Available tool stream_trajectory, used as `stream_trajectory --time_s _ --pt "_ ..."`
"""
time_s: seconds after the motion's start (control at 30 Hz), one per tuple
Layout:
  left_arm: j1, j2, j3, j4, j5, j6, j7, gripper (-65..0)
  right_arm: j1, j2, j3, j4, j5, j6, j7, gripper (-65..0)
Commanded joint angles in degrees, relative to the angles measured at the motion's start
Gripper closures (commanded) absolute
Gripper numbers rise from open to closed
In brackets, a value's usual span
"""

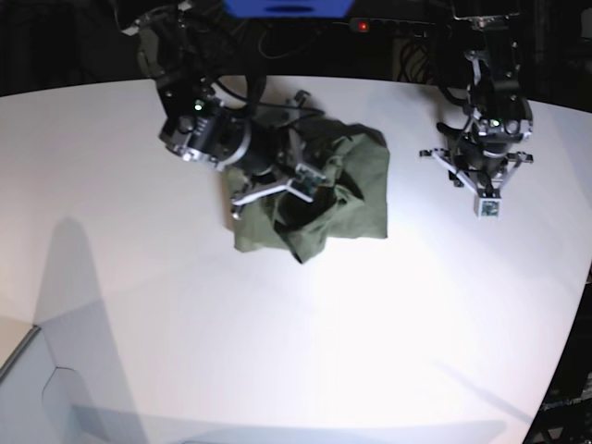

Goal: Layout the t-shirt on the table in an organized manner, then fold the t-shirt properly
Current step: 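Press and tuck the folded bundle with the right gripper, then release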

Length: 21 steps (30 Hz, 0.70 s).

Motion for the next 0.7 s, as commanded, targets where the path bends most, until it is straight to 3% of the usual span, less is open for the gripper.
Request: stream_trajectory --time_s 0.0,0.07,0.13,0.3,0.5,0.67 --pt "-0.5 -0.1 -0.2 1.0 -0.1 0.1 -0.8 -14.9 1.0 0.9 -2.9 1.4 0.7 -0.1 1.1 -0.3" --pt "-0.5 0.0 -0.2 1.0 -0.1 0.1 -0.8 -14.9 1.4 2.8 -7.0 1.7 0.6 -0.1 1.4 -0.3" --pt "-0.4 -0.1 -0.2 1.0 -0.1 0.1 -0.8 -14.9 1.5 3.4 -6.8 3.9 0.5 -0.1 1.4 -0.3" --pt "-0.5 -0.4 -0.3 1.0 -0.1 0.1 -0.9 -14.9 1.2 3.4 4.1 9.8 0.7 -0.1 1.6 -0.3" --pt "-0.5 -0.3 -0.3 1.0 -0.1 0.1 -0.9 -14.9 4.1 0.5 15.0 4.5 0.7 -0.1 1.1 -0.3" --pt "-0.5 -0.2 -0.3 1.0 -0.1 0.1 -0.9 -14.9 5.1 -0.4 10.8 -1.6 0.7 -0.1 1.6 -0.3"
